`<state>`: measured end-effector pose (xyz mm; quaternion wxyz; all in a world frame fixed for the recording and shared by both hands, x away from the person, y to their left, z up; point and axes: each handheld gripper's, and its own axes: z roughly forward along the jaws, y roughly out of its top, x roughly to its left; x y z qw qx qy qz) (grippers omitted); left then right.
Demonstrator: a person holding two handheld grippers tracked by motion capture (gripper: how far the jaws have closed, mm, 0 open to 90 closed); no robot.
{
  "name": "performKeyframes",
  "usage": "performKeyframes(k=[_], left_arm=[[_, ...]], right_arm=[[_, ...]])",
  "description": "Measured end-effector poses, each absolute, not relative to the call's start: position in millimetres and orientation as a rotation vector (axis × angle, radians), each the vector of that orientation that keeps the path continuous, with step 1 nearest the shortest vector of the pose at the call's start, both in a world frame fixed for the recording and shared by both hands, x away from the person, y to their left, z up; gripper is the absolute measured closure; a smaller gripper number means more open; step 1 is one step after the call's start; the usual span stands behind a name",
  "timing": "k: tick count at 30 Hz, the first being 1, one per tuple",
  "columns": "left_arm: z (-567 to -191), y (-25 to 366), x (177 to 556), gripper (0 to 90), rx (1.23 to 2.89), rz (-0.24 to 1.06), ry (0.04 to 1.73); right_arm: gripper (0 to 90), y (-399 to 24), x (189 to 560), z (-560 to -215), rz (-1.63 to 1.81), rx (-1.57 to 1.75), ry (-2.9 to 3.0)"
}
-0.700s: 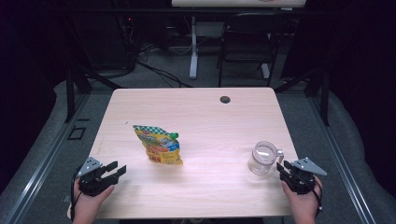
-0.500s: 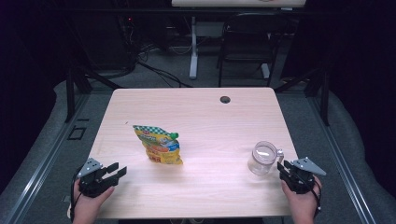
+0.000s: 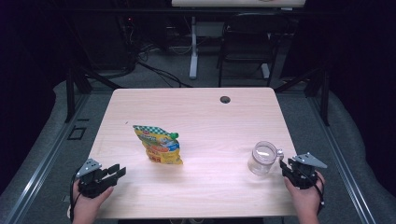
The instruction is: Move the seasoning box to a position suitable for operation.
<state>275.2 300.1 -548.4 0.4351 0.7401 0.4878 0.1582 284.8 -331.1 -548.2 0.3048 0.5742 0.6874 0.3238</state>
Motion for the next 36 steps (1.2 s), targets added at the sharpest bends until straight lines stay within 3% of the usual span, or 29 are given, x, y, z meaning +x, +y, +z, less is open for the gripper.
performKeyframes(k=[13,26,36], left_arm=[[-549.4,301.4,269.5,68.8,1.855,0.404,1.22],[-551.4,304.8,261.6,69.0,1.858,0.411,1.234],[-551.1,307.0,258.4,68.6,1.855,0.424,1.243]], right_arm=[[72.5,-317.9,310.7,-549.3,0.842,1.506,1.846],[82.6,-320.5,313.4,-554.2,0.887,1.509,1.788],[84.1,-318.5,315.0,-554.4,0.857,1.51,1.781]])
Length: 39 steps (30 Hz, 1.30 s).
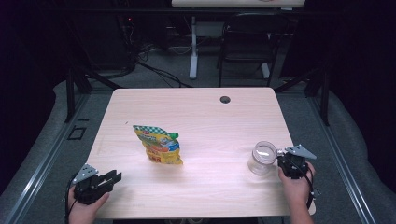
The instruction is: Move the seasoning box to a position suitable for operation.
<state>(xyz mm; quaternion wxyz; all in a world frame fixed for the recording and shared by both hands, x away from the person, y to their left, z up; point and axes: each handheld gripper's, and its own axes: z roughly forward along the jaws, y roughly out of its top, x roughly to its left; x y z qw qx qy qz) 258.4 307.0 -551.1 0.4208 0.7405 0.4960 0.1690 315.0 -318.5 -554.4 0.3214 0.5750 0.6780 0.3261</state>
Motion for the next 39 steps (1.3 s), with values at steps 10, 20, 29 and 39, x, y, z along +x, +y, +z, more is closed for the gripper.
performKeyframes(k=[10,20,29,39], left_arm=[[-551.5,307.0,259.0,68.5,1.854,0.428,1.244],[-551.5,306.1,259.6,68.5,1.87,0.427,1.245],[-550.2,307.0,260.6,68.5,1.861,0.436,1.24],[-549.6,297.0,268.1,68.5,1.87,0.426,1.206]], right_arm=[[84.6,-316.9,314.7,-553.9,0.849,1.535,1.763],[85.1,-311.3,316.0,-554.6,0.872,1.572,1.72],[85.0,-288.7,317.0,-548.7,0.884,1.55,1.756],[85.0,-260.8,307.7,-542.2,0.925,1.515,1.817]])
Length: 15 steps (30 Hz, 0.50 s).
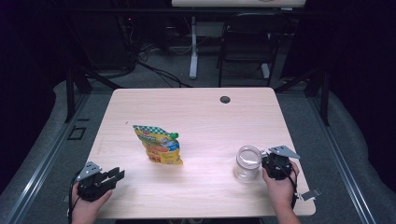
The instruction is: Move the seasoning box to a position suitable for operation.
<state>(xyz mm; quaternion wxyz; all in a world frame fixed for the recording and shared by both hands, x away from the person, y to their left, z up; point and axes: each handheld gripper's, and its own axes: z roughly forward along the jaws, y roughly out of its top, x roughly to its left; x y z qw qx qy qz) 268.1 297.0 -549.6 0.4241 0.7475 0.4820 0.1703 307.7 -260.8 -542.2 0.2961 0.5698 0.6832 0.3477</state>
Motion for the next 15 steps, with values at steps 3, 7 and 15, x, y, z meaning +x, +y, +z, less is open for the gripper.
performKeyframes(k=[3,7,15], left_arm=[[-549.0,294.7,269.7,68.3,1.879,0.425,1.193],[-549.0,288.7,274.5,68.2,1.887,0.418,1.175],[-549.0,282.7,278.9,67.8,1.899,0.409,1.153]], right_arm=[[85.0,-255.0,306.8,-542.9,0.928,1.51,1.823],[84.8,-241.4,304.8,-545.3,0.933,1.511,1.84],[84.8,-222.5,301.8,-546.7,0.977,1.494,1.857]])
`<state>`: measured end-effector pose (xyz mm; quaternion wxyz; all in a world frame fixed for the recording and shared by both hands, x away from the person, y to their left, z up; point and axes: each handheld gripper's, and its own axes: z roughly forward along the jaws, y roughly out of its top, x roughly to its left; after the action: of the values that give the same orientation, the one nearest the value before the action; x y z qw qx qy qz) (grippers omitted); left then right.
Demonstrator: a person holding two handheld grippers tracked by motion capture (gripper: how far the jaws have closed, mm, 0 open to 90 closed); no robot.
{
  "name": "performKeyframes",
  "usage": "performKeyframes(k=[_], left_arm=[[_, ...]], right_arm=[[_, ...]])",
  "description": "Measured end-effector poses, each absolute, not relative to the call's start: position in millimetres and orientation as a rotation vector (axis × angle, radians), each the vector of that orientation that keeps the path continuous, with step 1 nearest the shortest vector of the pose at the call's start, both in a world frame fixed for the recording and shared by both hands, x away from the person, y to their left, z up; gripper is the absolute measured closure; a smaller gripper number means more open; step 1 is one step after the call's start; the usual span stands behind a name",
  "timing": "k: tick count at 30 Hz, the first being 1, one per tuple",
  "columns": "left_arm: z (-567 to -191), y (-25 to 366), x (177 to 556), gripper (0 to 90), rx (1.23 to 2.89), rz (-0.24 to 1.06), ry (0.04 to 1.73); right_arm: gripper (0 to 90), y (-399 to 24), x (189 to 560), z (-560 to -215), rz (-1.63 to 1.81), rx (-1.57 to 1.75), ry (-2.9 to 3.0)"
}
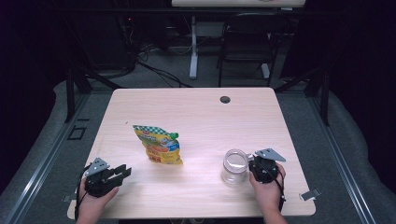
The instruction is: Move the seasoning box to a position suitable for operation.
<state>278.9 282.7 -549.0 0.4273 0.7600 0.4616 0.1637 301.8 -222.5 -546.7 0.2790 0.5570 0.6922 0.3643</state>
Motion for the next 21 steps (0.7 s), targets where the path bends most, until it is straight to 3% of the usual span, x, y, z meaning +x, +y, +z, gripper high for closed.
performKeyframes(k=[21], left_arm=[[-550.6,280.5,281.5,67.3,1.897,0.397,1.152]], right_arm=[[84.5,-211.9,299.0,-556.2,0.993,1.486,1.847]])
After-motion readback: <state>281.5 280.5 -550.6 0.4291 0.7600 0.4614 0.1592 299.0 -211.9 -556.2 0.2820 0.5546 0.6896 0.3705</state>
